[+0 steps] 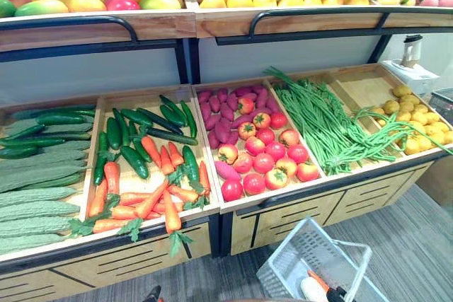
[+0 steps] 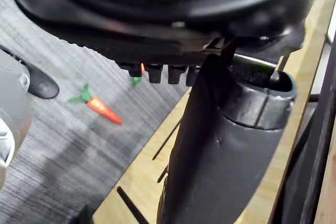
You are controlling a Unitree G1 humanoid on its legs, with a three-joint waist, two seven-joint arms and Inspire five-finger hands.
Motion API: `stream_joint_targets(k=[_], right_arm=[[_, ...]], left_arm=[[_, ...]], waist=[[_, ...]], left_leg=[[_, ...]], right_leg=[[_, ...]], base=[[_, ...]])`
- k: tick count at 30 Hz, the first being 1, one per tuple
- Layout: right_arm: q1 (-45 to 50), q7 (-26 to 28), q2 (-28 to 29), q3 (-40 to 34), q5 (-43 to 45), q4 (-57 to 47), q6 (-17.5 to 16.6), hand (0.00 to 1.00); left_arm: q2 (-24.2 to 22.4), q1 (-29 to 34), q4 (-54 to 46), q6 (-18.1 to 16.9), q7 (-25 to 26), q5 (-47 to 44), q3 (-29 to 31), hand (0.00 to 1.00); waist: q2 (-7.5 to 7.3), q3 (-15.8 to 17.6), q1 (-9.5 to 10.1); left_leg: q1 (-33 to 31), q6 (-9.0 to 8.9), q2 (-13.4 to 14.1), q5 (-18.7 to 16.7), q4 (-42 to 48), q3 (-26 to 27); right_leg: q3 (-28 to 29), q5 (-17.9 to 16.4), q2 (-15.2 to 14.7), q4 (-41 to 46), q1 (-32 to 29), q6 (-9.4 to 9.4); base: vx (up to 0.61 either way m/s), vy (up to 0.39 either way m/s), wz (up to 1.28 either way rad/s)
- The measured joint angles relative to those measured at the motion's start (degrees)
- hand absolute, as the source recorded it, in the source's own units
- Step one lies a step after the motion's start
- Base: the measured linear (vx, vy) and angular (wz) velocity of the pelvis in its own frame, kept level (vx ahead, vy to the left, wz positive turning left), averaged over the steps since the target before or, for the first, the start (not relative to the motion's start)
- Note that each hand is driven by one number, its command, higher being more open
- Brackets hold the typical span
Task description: Pick vegetable in the basket
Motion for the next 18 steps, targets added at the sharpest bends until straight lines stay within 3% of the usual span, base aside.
stream_joint_targets(k=[2,3,4,5,6,7,8,9,10,11,12,13,14,15,16,17,18], right_arm=[[0.2,-0.1,0.1,0.0,0.2,0.1,0.0,0.00],[0.1,-0.2,0.1,-0.1,0.5,0.6,0.0,0.00],[0.1,-0.3,0.1,-0.3,0.5,0.8,0.0,0.00],[0.1,-0.7,0.1,-0.3,0.3,1.0,0.0,0.00],[0.2,-0.7,0.1,-0.1,0.1,1.2,0.0,0.00],[0.3,-0.6,0.1,-0.1,0.0,1.4,0.0,0.00],[0.7,-1.0,0.7,-0.2,-0.1,1.4,0.0,0.00],[0.5,-1.5,0.7,-0.4,0.0,1.5,0.1,0.00],[-0.2,-1.9,0.5,0.2,0.0,1.3,0.0,0.00],[-1.7,-2.1,-0.3,0.7,-0.1,0.4,-0.1,0.00],[-2.4,-2.5,-0.5,0.5,-0.4,0.7,0.0,0.00],[-2.4,-3.7,-0.5,0.2,-0.6,1.3,0.1,0.00],[-3.4,-4.3,-0.6,0.4,-0.6,2.1,0.1,0.00],[-4.7,-4.5,-0.2,0.7,-0.6,2.7,0.2,0.00],[-7.9,-4.8,0.0,1.2,-0.7,4.5,0.1,0.00],[-11.2,-5.8,-0.5,-0.9,-1.0,5.1,-0.2,0.00],[-11.5,-6.1,-1.1,-0.3,-1.9,8.3,0.0,0.00]], left_arm=[[0.1,-0.5,-0.1,0.0,0.6,0.9,-1.4,1.00],[0.2,-0.6,-0.3,0.0,1.5,2.2,-2.4,1.00],[0.3,-0.8,-0.3,0.0,2.1,2.7,-3.3,1.00],[0.4,-0.9,-1.2,0.0,3.1,3.2,-4.4,1.00],[0.4,-1.1,-3.0,-0.2,3.8,3.1,-5.0,1.00],[0.6,-1.2,-4.1,-0.3,4.2,3.1,-5.7,1.00],[0.9,-1.6,-5.7,-0.3,4.5,3.1,-6.7,1.00],[1.1,-2.1,-5.9,-0.3,4.6,3.0,-7.0,1.00],[1.1,-2.5,-6.0,-0.3,4.6,3.0,-7.9,1.00],[0.6,-3.0,-6.4,-0.6,4.4,3.1,-8.8,1.00],[0.6,-3.2,-6.6,-0.8,4.1,3.1,-9.2,1.00],[0.7,-3.2,-6.9,-0.8,4.5,3.0,-10.5,1.00],[1.3,-2.8,-6.9,-0.6,4.8,2.9,-10.3,1.00],[1.6,-2.3,-6.7,-0.8,4.8,2.9,-10.3,1.00],[1.7,-2.3,-5.8,-1.2,4.8,2.8,-10.1,1.00],[0.8,-2.9,-5.5,-2.1,4.5,2.7,-11.6,1.00],[1.0,-1.3,-5.0,-2.1,4.5,1.9,-12.3,1.00]], waist=[[-0.71,0.8,-0.63],[-0.93,1.6,-0.85],[-1.14,1.7,-0.80],[-0.80,1.9,-0.73],[-1.74,2.7,-1.01],[-2.65,3.1,-1.24],[-3.97,3.8,-1.89],[-4.26,3.6,-1.89],[-4.02,3.0,-1.52],[-3.28,2.4,-0.66],[-3.56,2.6,-1.42],[-4.62,2.7,-2.88],[-5.35,2.5,-2.90],[-5.59,2.2,-2.61],[-5.54,1.8,-1.48],[-4.08,3.8,-1.44],[-4.07,2.8,-1.76]], left_leg=[[-1.2,0.03,0.9,-1.5,3.0,1.4],[-1.5,-0.04,1.9,-2.3,4.6,3.0],[-1.6,-0.22,2.6,-2.6,5.3,4.0],[-1.3,-0.12,3.6,-2.7,6.0,6.1],[-1.2,-0.13,4.7,-2.7,6.9,7.2],[-0.9,-0.23,4.6,-2.9,7.6,7.7],[-0.6,-0.41,4.9,-3.7,9.4,7.9],[-0.5,-0.01,5.4,-3.8,9.8,8.3],[-0.7,3.42,5.3,-4.1,8.8,10.6],[-0.5,2.70,4.8,-3.4,5.4,14.2],[0.0,-0.31,4.2,-2.4,5.0,15.4],[1.3,-0.31,1.9,-2.4,6.3,16.0],[0.6,2.14,2.6,-2.7,11.5,16.9],[-0.9,5.53,2.6,-4.0,14.0,16.7],[-4.5,6.46,-1.6,-7.6,9.8,15.3],[-7.4,8.43,-4.9,-1.2,4.3,13.6],[-5.5,6.42,-5.4,-1.5,4.3,16.8]], right_leg=[[1.4,0.0,0.7,1.5,-1.8,-0.02],[-0.3,-0.8,0.7,1.9,-3.3,-1.59],[-4.1,-1.6,0.0,2.4,-3.8,-3.23],[-14.6,-3.3,-2.9,4.1,-4.4,-5.97],[-22.8,-3.7,-5.7,7.1,-5.0,-6.91],[-25.7,-3.3,-7.4,9.1,-5.4,-7.44],[-28.5,1.3,-8.5,11.1,-5.7,-6.84],[-28.5,2.2,-7.7,10.9,-6.1,-6.83],[-26.8,6.7,-4.8,4.8,-6.3,-8.67],[-27.9,0.7,-5.1,9.3,-8.9,-9.81],[-29.6,-5.6,-7.9,20.0,-11.2,-9.75],[-32.9,-11.1,-13.0,31.5,-11.3,-9.40],[-36.4,-10.1,-12.9,30.6,-11.3,-11.83],[-35.6,-9.3,-11.6,25.5,-10.5,-12.42],[-32.9,-7.0,-8.7,16.7,-9.4,-8.66],[-38.1,-13.9,-14.6,35.0,-11.9,-12.74],[-39.7,-15.9,-17.5,41.6,-7.8,-9.93]], base=[[-0.09,0.004,-0.53],[-0.12,-0.016,-0.62],[-0.07,0.025,-0.85],[0.02,0.034,-0.87],[0.05,0.038,-0.79],[0.09,-0.005,-0.51],[0.08,-0.024,-0.41],[0.08,-0.045,-0.82],[0.02,-0.063,-1.38],[0.00,-0.049,-1.37],[0.10,-0.041,-0.98],[0.20,-0.068,-0.83],[0.23,-0.093,-1.10],[0.13,-0.074,-1.64],[0.02,0.021,-1.72],[0.03,0.049,-1.87],[0.07,0.005,-1.31]])
